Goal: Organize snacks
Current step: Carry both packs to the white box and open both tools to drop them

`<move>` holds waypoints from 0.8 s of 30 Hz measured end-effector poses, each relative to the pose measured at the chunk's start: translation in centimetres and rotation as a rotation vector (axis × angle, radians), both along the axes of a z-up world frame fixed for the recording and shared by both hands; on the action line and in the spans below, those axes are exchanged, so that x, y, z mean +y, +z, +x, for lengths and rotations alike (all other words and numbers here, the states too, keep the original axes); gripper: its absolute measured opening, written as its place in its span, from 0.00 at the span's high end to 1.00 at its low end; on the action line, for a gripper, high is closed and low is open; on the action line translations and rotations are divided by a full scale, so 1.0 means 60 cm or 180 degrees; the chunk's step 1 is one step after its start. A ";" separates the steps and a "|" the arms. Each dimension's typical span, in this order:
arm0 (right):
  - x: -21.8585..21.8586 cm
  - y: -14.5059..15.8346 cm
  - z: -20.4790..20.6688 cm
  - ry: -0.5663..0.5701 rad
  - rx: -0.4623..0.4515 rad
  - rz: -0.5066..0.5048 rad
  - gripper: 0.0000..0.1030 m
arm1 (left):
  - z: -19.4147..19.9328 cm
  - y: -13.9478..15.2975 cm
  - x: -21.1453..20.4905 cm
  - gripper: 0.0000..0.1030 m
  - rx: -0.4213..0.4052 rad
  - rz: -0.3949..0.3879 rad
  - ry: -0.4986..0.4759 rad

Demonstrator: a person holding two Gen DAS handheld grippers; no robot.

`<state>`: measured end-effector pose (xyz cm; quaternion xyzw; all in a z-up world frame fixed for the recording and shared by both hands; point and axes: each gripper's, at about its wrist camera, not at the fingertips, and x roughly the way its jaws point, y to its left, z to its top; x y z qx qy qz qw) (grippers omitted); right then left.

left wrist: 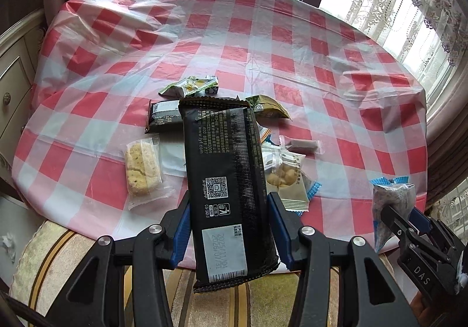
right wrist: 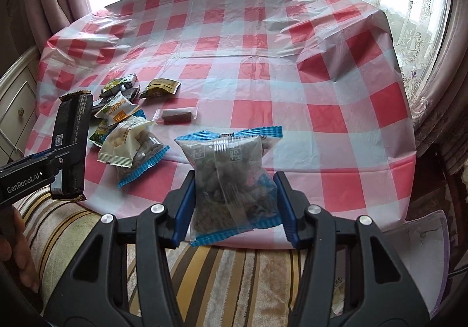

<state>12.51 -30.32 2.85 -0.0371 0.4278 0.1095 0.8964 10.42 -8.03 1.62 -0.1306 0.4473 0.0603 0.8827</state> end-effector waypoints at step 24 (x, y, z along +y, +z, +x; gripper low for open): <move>-0.182 -0.020 -0.097 -0.0740 0.0191 0.0041 0.46 | -0.025 0.025 -0.207 0.52 0.0054 0.0030 -0.1070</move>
